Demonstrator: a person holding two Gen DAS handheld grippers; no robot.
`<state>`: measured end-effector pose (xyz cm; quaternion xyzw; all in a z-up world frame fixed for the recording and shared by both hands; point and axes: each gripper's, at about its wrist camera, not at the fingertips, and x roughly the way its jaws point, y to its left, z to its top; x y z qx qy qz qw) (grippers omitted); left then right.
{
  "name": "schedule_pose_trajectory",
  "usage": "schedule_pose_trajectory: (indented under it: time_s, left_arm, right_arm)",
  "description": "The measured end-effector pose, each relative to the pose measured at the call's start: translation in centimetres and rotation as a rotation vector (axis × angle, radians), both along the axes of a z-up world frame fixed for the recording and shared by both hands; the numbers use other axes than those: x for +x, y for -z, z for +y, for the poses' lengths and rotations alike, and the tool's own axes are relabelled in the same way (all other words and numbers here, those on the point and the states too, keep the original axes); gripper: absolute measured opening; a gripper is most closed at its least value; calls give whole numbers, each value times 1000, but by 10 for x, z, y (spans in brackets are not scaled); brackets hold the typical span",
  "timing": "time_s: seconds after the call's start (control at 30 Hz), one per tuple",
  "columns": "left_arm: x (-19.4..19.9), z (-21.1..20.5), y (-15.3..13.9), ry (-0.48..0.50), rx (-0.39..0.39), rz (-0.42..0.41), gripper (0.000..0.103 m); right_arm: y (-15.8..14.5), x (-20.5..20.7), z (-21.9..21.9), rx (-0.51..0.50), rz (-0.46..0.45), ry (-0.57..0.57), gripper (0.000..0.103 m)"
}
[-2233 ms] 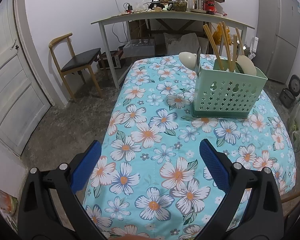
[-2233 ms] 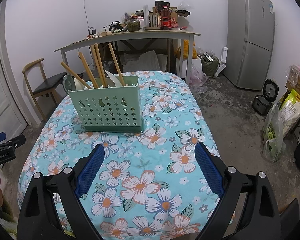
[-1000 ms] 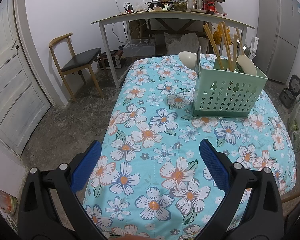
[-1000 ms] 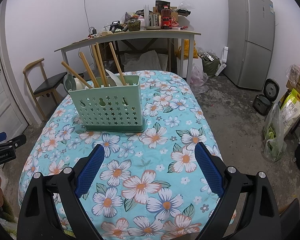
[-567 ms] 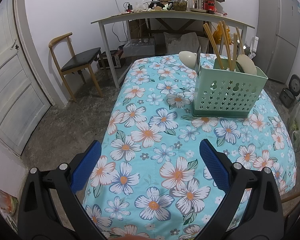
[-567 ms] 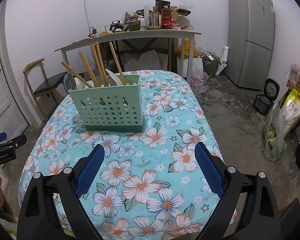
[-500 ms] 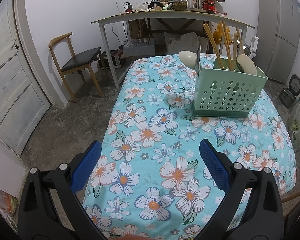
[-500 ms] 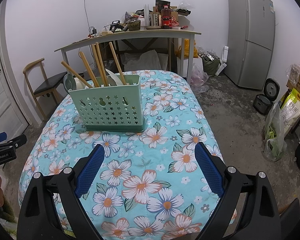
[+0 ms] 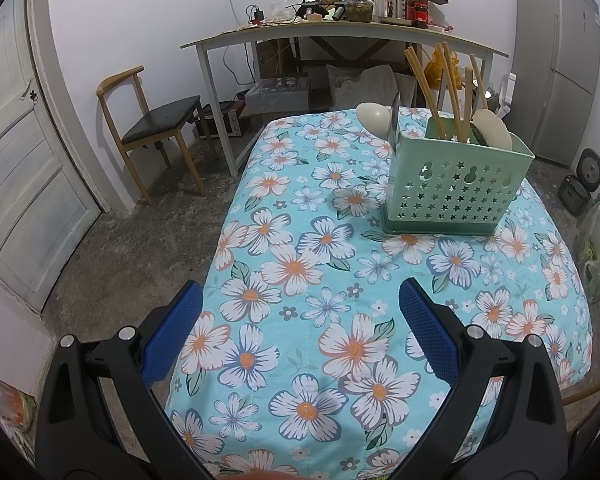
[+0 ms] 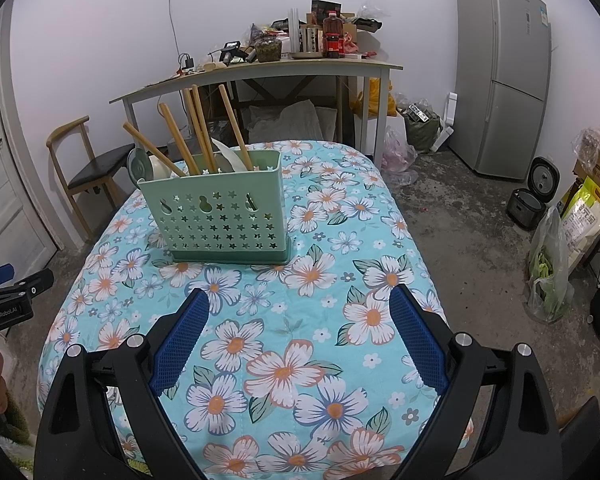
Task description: Organize utensils
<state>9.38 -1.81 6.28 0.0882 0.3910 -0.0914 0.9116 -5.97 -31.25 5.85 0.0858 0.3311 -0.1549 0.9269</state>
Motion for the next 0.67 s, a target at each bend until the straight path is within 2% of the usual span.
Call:
schedule_pose_trajectory:
  time_s: [0.67]
  left_arm:
    - [-1, -1, 0, -1, -1, 2, 95]
  right_arm:
    - [0, 0, 1, 2, 0, -1, 89]
